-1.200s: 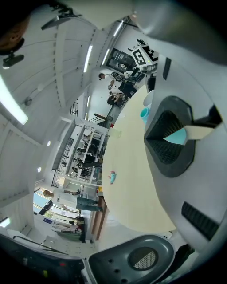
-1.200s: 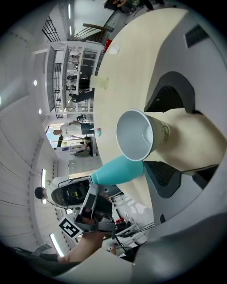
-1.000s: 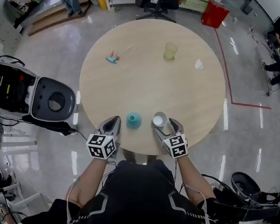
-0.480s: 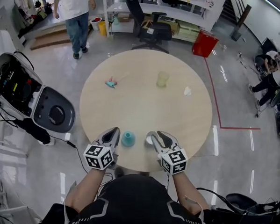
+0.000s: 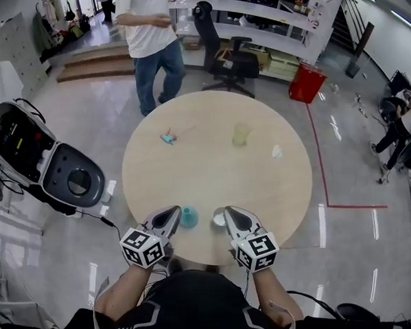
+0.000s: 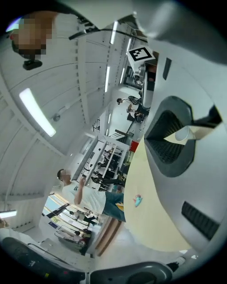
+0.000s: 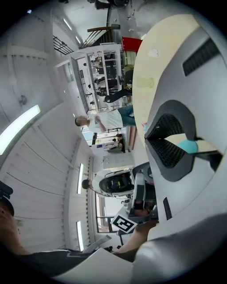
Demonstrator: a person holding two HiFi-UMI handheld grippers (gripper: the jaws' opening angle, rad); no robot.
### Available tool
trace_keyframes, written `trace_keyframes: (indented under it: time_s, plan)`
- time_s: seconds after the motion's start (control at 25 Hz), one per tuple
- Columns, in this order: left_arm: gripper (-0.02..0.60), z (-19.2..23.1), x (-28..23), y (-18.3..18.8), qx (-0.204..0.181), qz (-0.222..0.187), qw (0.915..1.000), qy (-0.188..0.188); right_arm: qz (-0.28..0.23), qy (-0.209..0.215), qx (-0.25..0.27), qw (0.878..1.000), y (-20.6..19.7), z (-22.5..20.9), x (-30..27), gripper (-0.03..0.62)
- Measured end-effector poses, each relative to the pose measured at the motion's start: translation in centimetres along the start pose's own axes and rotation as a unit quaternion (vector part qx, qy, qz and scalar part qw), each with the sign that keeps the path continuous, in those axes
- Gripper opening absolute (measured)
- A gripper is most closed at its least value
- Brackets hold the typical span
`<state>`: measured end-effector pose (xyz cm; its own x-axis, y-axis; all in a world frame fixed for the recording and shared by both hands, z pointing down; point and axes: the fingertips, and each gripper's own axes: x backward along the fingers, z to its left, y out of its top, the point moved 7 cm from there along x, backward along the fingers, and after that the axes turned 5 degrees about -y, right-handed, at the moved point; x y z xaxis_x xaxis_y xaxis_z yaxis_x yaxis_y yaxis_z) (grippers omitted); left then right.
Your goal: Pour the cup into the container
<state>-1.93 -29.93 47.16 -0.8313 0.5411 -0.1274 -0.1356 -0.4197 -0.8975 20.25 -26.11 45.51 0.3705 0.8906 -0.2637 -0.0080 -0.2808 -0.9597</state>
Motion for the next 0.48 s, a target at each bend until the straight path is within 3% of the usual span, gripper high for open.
trace_keyframes:
  time_s: [0.28, 0.48]
  plan:
    - [0.0, -2.6, 0.8, -0.5, -0.024, 0.02, 0.9991, 0.029, 0.001, 0.008, 0.001, 1.0, 0.5, -2.0, 1.4, 0.006]
    - [0.0, -4.5, 1.2, -0.3, -0.037, 0.011, 0.9975, 0.059, -0.003, 0.016, 0.002, 1.0, 0.0, -3.2, 3.0, 0.006]
